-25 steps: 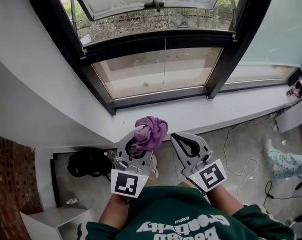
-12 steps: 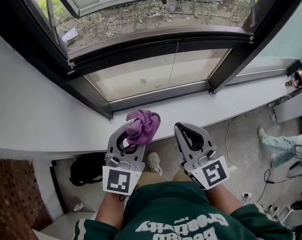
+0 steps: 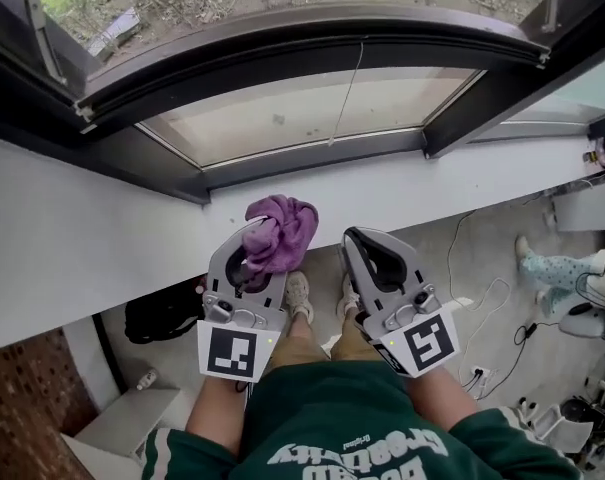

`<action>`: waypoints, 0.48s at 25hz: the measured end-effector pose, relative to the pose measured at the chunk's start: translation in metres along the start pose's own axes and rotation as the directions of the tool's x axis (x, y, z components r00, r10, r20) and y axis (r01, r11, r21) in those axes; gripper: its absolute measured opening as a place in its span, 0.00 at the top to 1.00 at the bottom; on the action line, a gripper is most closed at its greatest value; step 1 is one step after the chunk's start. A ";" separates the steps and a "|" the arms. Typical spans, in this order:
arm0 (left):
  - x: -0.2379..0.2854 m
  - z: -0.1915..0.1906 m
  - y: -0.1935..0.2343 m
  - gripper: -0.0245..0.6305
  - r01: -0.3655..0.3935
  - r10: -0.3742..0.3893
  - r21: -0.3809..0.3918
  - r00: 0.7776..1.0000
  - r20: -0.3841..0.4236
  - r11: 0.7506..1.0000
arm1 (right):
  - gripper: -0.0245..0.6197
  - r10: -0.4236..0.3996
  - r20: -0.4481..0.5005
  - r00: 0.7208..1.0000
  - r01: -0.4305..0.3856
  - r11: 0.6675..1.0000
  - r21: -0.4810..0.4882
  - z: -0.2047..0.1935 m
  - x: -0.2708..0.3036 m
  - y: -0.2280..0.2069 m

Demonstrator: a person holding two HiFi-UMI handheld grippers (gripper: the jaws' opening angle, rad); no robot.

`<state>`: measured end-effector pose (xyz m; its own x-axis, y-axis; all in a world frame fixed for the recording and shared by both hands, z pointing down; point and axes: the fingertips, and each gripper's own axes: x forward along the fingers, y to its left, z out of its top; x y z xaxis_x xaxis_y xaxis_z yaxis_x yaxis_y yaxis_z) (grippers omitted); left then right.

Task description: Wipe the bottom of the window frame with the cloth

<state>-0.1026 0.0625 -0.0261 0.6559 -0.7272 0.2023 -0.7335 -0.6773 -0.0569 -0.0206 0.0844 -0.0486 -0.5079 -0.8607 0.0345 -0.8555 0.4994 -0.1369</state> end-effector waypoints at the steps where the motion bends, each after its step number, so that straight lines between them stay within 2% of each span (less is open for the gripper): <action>1: 0.007 -0.004 -0.002 0.80 -0.006 0.006 0.002 1.000 -0.007 1.000 | 0.94 0.013 -0.003 1.000 -0.013 1.000 0.001 -0.005 0.002 -0.005; 6: 0.044 -0.022 -0.013 0.80 -0.023 0.024 0.018 1.000 -0.016 1.000 | 0.94 0.097 -0.020 0.995 -0.097 0.995 0.012 -0.039 0.005 -0.028; 9: 0.056 -0.048 -0.017 0.80 -0.063 0.062 -0.011 0.997 -0.056 0.998 | 0.94 0.131 -0.031 0.991 -0.130 0.991 0.041 -0.069 0.005 -0.036; 12: 0.064 -0.082 -0.013 0.80 -0.126 0.121 -0.057 0.988 -0.092 0.990 | 0.94 0.147 -0.075 0.986 -0.145 0.989 0.030 -0.108 0.012 -0.045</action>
<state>-0.0658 0.0345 0.0679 0.5433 -0.7904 0.2830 -0.8193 -0.5727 -0.0267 0.0006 0.0619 0.0645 -0.6345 -0.7678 0.0884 -0.7691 0.6160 -0.1704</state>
